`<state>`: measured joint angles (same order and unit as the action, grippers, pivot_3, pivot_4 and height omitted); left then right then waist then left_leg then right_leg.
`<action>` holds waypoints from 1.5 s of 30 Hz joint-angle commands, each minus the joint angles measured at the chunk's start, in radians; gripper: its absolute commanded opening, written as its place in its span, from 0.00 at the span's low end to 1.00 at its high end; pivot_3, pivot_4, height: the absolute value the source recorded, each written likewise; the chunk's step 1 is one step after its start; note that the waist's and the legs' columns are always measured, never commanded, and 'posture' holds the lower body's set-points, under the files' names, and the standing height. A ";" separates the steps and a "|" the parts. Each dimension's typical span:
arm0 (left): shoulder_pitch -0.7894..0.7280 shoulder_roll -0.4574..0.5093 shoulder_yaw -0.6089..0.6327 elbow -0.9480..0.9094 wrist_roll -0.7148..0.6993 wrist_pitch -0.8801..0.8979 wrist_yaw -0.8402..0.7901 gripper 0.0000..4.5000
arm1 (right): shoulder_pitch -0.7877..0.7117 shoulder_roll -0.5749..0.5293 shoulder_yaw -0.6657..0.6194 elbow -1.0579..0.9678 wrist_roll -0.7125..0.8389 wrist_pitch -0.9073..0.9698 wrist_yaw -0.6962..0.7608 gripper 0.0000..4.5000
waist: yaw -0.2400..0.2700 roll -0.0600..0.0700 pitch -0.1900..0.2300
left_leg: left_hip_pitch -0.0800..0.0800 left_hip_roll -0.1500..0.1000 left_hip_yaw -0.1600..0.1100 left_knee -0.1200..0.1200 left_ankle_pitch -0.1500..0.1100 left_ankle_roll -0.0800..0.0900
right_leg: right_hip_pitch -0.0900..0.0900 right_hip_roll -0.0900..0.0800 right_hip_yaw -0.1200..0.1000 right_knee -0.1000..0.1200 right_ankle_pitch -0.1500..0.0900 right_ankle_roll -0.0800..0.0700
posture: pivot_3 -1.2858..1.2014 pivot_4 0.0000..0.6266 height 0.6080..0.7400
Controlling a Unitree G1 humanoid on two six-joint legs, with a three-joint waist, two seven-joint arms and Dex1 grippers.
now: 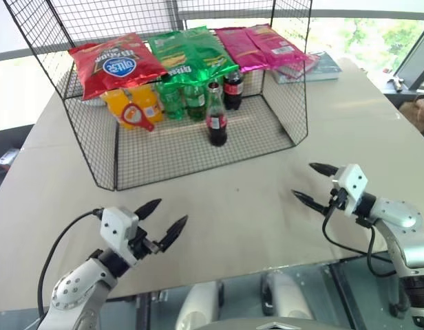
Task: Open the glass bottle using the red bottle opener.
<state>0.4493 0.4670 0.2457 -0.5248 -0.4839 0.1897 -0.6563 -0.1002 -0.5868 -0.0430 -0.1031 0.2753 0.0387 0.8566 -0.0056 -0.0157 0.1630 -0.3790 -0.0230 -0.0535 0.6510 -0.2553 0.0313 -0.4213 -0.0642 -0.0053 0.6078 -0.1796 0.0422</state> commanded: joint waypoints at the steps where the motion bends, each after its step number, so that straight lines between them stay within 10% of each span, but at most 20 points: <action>1: -0.021 -0.028 0.029 -0.014 -0.014 -0.024 0.037 0.96 | -0.026 0.018 -0.005 -0.025 0.028 -0.034 0.013 1.00 | 0.000 0.000 0.000 | 0.000 0.000 0.000 0.000 0.000 0.000 | 0.000 0.000 0.000 0.000 0.000 0.000 | 0.52 0.24 1.00; 15: -0.391 -0.063 0.112 0.069 0.042 0.157 0.403 0.96 | -0.168 0.142 0.086 -0.316 0.281 0.019 0.080 1.00 | 0.008 -0.001 -0.001 | 0.001 -0.001 -0.005 0.001 0.000 0.000 | 0.002 0.001 -0.002 0.001 0.005 0.000 | 0.52 0.24 1.00; 45: -0.794 -0.065 0.021 0.311 0.275 0.245 0.566 0.96 | -0.135 0.107 0.075 -0.352 0.214 0.041 0.007 1.00 | 0.017 -0.001 -0.001 | 0.000 -0.002 -0.005 0.001 0.000 -0.002 | 0.002 0.001 -0.002 0.001 0.005 0.000 | 0.52 0.24 1.00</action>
<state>-0.3252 0.3991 0.2609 -0.1884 -0.2178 0.4370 -0.0975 -0.2373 -0.4722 0.0502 -0.3978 0.4841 0.0787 0.8796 0.0113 -0.0171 0.1622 -0.3789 -0.0254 -0.0583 0.6524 -0.2556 0.0297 -0.4197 -0.0635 -0.0070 0.6084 -0.1745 0.0424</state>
